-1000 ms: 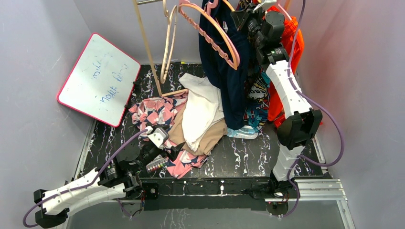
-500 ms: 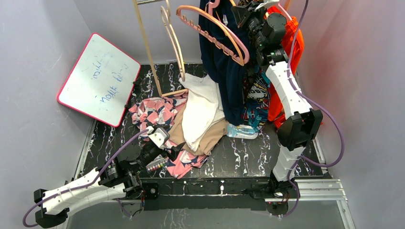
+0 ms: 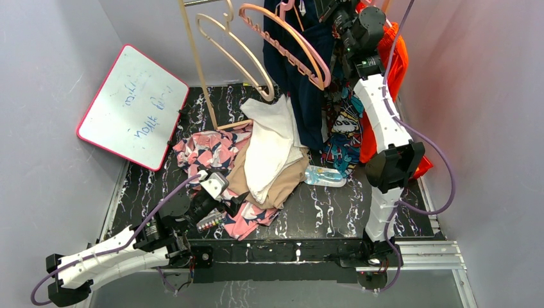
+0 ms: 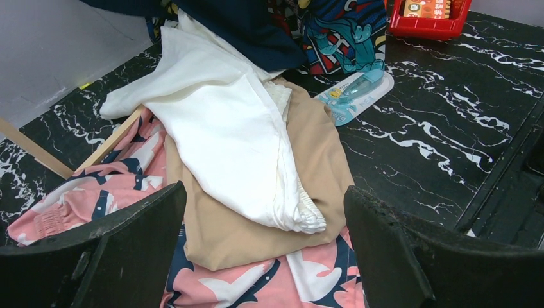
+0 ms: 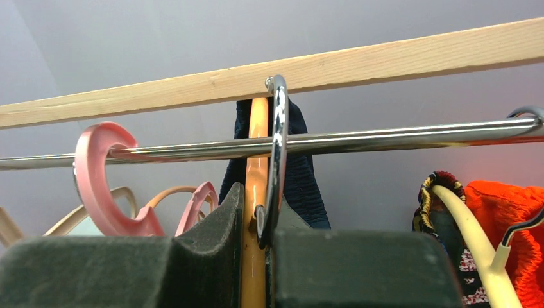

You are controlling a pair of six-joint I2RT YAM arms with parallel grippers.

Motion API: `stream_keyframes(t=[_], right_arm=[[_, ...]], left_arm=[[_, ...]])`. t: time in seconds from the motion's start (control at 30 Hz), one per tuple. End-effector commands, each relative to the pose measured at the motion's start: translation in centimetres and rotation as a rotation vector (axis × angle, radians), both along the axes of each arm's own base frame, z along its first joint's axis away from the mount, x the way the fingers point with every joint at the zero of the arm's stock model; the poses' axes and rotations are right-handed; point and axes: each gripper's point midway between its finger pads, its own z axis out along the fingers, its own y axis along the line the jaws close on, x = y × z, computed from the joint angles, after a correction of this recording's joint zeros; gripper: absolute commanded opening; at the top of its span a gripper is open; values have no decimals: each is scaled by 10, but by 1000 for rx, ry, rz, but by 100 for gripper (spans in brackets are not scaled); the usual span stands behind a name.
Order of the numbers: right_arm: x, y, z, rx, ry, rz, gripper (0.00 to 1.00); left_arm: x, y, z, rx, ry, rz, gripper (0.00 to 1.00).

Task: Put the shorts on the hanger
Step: Place the hanger at the clothesline.

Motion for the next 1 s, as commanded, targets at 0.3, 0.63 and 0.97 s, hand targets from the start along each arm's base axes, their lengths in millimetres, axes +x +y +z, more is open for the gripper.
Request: stream_keyframes(t=[0.3,0.63,0.97], right_arm=[[-23,-15,65,105,-179,-41,0],[7,-7,43,140,-127,-54,0],[4,3,36,119,-113,-17,21]], left_arm=[[4,0,5,-12,-17,19,91],[4,0,3,-6,-16,16,91],[3,-2,3,-8,-19,7,91]])
